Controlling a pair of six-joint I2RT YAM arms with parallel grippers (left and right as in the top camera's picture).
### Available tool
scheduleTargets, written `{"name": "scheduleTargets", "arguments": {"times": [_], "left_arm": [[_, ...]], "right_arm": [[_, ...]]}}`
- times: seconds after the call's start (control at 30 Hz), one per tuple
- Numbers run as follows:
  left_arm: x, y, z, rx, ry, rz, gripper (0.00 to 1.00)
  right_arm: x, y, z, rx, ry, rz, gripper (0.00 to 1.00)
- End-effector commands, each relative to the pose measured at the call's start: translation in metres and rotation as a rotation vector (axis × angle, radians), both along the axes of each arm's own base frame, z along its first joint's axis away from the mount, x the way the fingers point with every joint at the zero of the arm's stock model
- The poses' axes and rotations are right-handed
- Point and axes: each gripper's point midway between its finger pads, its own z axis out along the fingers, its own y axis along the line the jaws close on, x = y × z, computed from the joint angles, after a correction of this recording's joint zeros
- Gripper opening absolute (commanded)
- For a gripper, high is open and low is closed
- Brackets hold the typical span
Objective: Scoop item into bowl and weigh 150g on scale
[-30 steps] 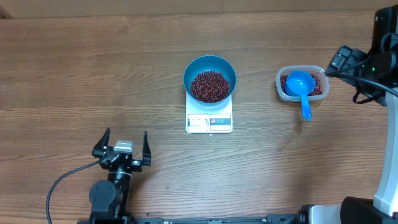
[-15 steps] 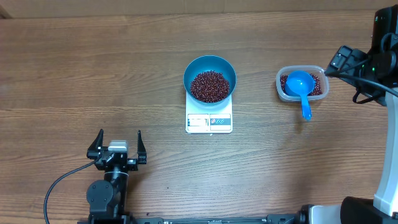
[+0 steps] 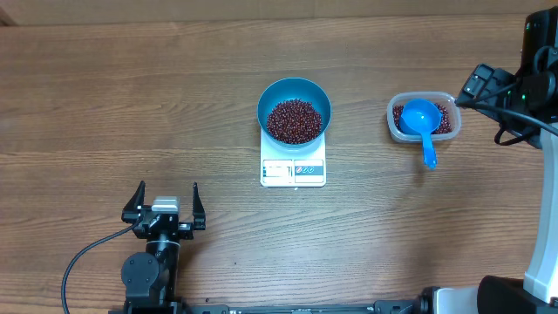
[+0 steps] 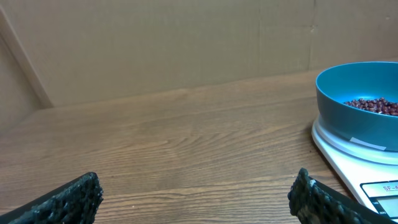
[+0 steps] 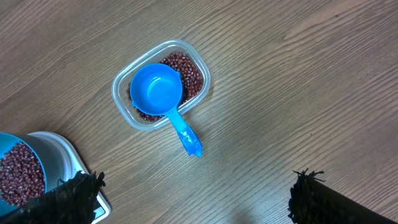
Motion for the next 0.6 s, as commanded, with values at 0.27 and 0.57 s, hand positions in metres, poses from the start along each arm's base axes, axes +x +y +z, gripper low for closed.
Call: {"name": "scheduleTargets", "arguments": {"times": [0.27,0.57], "left_arm": [[0.0,0.0,0.0,0.01,-0.005,-0.001,1.0],[0.0,0.015,0.014,-0.143,-0.069,0.092,0.99]], "right_arm": [[0.001,-0.001,0.002,-0.01,-0.009,0.003,1.0],[0.001,-0.001,0.002,-0.01,-0.009,0.003,1.0]]}}
